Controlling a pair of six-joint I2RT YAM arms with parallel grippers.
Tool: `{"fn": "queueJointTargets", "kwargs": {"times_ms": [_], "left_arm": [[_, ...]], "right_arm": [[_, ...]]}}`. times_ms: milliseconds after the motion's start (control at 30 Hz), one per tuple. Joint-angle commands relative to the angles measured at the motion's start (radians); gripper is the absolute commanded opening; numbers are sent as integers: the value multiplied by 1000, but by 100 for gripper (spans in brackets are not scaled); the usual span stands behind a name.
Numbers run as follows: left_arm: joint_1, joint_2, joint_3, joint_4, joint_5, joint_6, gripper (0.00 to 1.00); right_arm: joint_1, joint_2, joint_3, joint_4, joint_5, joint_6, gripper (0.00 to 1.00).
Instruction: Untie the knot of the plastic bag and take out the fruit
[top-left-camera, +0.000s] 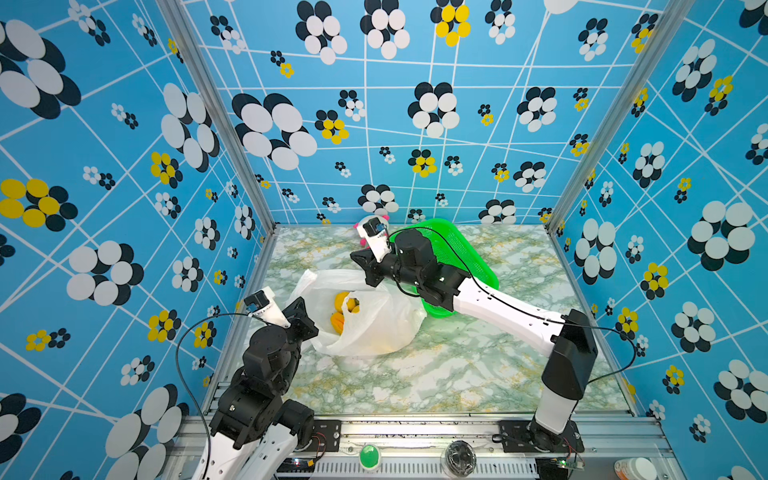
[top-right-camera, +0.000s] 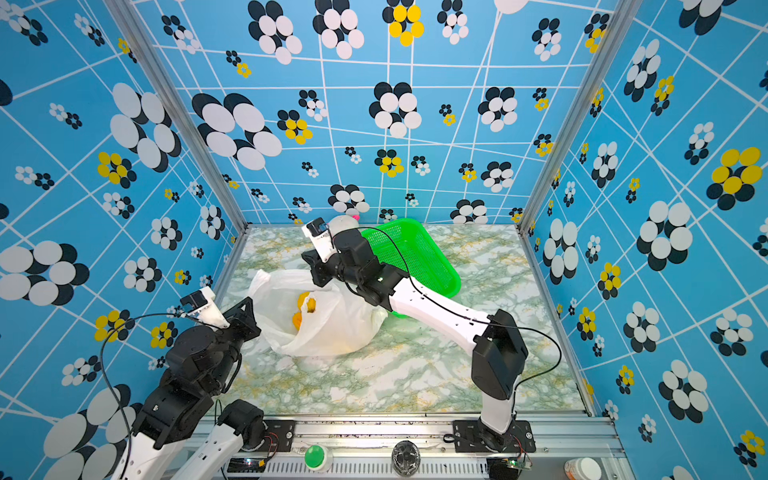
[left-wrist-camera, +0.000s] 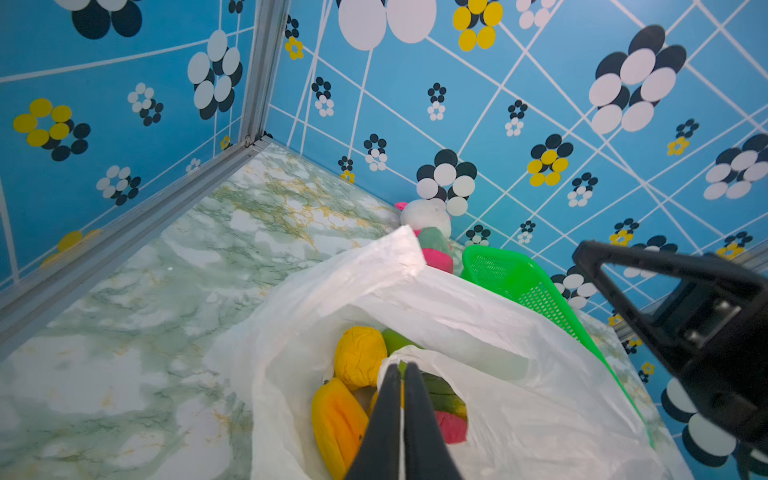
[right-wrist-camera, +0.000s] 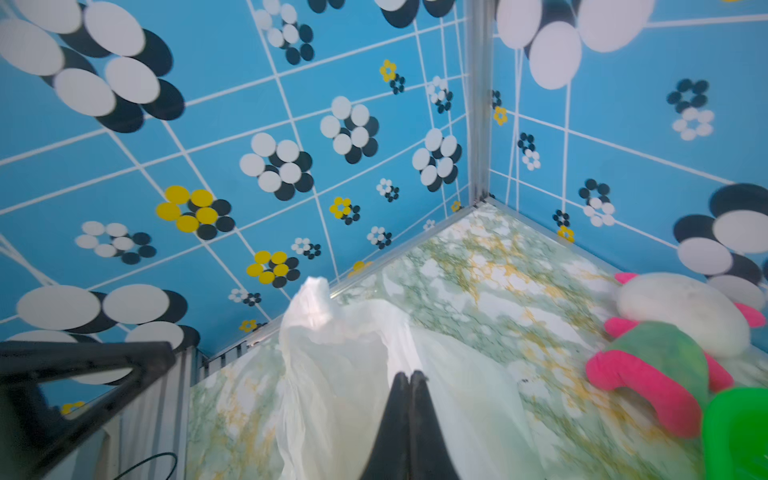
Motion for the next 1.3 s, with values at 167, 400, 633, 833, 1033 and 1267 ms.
{"fn": "queueJointTargets", "kwargs": {"times_ms": [167, 400, 633, 833, 1033, 1267], "left_arm": [[-8, 163, 71, 168, 230, 158, 70], [-5, 312, 162, 298, 316, 443, 84], [14, 382, 154, 279, 482, 596, 86], [-58, 419, 145, 225, 476, 705, 87], [-177, 457, 187, 78, 279, 823, 94], [-409, 675, 218, -29, -204, 954, 97]], "right_arm": [[34, -66, -20, -103, 111, -15, 46], [144, -438, -419, -78, 551, 108, 71], [267, -636, -725, -72, 813, 315, 72], [288, -643, -887, -26, 822, 556, 77], [304, -590, -961, 73, 800, 660, 90], [305, -532, -961, 228, 692, 621, 99]]}}
